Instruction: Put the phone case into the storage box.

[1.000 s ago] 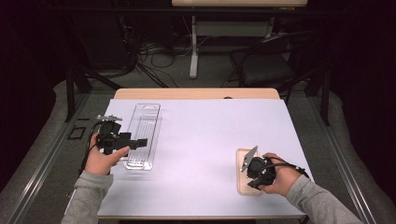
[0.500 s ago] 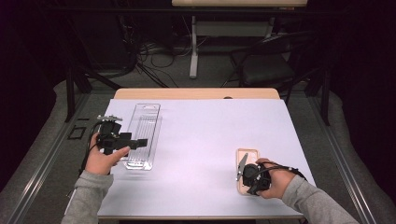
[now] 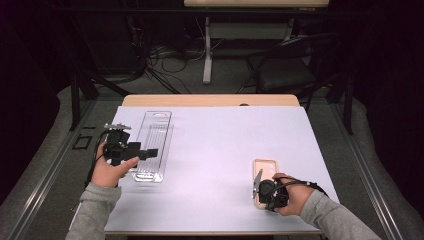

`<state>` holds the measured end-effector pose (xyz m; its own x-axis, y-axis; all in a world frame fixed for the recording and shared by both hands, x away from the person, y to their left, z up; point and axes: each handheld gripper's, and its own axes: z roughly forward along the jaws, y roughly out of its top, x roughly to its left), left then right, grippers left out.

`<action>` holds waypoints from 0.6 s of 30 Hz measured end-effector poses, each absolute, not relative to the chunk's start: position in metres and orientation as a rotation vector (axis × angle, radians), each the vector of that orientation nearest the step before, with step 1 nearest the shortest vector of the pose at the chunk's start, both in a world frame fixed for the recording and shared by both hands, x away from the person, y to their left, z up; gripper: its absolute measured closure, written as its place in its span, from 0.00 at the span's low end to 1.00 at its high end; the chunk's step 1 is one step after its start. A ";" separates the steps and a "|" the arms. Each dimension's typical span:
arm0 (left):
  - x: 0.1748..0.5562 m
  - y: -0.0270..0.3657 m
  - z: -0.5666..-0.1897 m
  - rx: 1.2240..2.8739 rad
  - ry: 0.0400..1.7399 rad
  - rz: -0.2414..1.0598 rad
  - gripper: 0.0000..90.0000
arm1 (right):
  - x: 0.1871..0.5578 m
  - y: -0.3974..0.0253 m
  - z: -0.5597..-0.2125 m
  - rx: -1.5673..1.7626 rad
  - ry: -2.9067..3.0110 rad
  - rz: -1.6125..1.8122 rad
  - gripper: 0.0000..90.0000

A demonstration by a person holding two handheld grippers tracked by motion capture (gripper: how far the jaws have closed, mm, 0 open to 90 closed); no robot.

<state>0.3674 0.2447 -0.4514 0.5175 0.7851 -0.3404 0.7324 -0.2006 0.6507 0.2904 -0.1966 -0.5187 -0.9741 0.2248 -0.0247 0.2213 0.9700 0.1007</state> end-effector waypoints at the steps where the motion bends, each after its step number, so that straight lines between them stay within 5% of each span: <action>1: 0.367 0.245 -0.452 1.959 1.240 0.083 0.15 | 0.290 -0.197 -0.519 0.345 3.081 0.151 0.86; 18: 0.368 0.244 -0.453 1.961 1.244 0.084 0.15 | 0.287 -0.197 -0.524 0.283 3.080 0.159 0.96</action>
<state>0.3683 0.2435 -0.4533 0.5152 0.7871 -0.3391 0.7345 -0.2016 0.6480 0.2869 -0.1970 -0.5243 -0.9823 0.1840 -0.0344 0.1794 0.9780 0.1063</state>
